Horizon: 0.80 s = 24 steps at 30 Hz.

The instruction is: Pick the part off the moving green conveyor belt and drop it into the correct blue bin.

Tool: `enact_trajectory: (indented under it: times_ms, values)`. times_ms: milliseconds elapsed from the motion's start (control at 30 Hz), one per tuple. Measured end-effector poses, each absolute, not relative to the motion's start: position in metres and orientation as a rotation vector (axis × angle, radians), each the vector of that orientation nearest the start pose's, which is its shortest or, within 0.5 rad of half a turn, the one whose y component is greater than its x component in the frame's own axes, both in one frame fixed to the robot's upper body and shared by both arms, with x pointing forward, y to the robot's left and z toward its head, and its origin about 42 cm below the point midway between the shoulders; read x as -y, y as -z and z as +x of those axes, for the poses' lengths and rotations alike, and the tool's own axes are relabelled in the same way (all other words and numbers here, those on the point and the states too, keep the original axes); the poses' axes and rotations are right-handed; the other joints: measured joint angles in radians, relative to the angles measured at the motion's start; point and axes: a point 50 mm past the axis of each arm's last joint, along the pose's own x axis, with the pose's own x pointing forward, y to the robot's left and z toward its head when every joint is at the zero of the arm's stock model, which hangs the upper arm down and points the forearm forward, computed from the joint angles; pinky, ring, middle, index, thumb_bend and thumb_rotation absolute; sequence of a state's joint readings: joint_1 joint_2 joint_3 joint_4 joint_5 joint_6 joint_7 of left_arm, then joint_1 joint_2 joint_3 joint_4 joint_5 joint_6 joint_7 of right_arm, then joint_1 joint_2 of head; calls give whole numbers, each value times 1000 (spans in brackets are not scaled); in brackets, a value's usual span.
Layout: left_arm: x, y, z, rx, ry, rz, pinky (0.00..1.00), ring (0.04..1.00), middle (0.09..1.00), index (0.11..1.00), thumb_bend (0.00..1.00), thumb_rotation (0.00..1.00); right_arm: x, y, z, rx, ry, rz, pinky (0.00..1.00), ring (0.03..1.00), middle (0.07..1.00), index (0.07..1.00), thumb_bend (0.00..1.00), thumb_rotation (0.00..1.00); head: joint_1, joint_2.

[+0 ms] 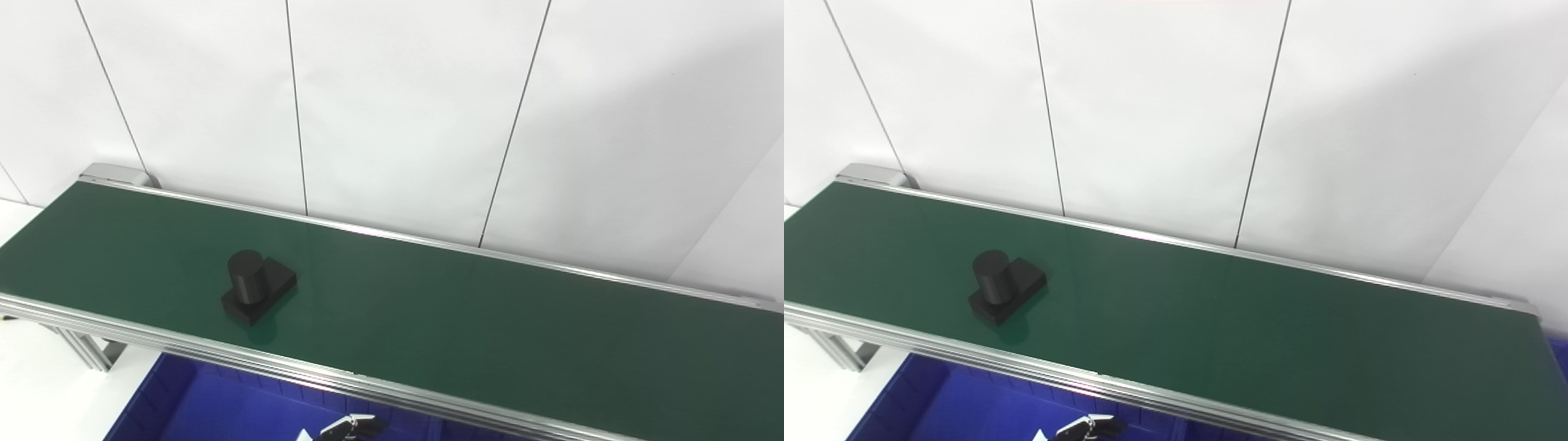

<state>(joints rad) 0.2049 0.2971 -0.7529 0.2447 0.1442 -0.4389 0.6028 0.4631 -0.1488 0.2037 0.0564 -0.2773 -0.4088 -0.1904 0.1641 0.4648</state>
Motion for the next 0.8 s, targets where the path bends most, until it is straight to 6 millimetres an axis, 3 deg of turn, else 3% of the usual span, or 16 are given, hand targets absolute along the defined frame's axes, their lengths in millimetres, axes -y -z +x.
enact_trajectory:
  times_ms: [33, 67, 300, 467, 533, 600, 667, 800]
  values:
    - [-171, 5, 128, 3, 201, 260, 647, 719, 736, 704, 943, 284, 227, -22, 100, -63, -60, -333, 788, 879, 893, 972, 819, 416, 0, 0]
    - [-171, 5, 129, 4, 198, 261, 646, 719, 735, 703, 943, 281, 228, -26, 101, -46, -54, -330, 903, 901, 897, 977, 832, 429, 3, 0]
    - [-168, 6, 129, 7, 206, 263, 642, 713, 732, 700, 949, 271, 229, -50, 110, 58, -15, -310, 959, 906, 898, 972, 838, 367, -8, 9]
    - [-167, 6, 131, 12, 204, 265, 652, 721, 738, 704, 951, 269, 232, -75, 121, 161, -17, -308, 908, 886, 898, 966, 824, 374, -27, 17]
    - [-166, 6, 133, 15, 206, 265, 649, 718, 735, 705, 949, 260, 233, -84, 129, 202, -14, -303, 930, 892, 893, 967, 824, 378, -40, 21]
    - [-166, 6, 134, 18, 207, 265, 650, 719, 735, 707, 947, 259, 234, -91, 137, 241, -11, -315, 883, 869, 863, 941, 855, 396, -52, 26]
    - [-166, 6, 135, 18, 207, 266, 650, 719, 736, 709, 942, 264, 237, -100, 145, 284, -6, -346, 807, 847, 866, 929, 875, 470, -67, 34]
    - [-167, 9, 136, 14, 201, 278, 645, 717, 734, 707, 944, 279, 240, -116, 160, 362, 1, -420, 799, 845, 890, 923, 871, 540, -77, 37]
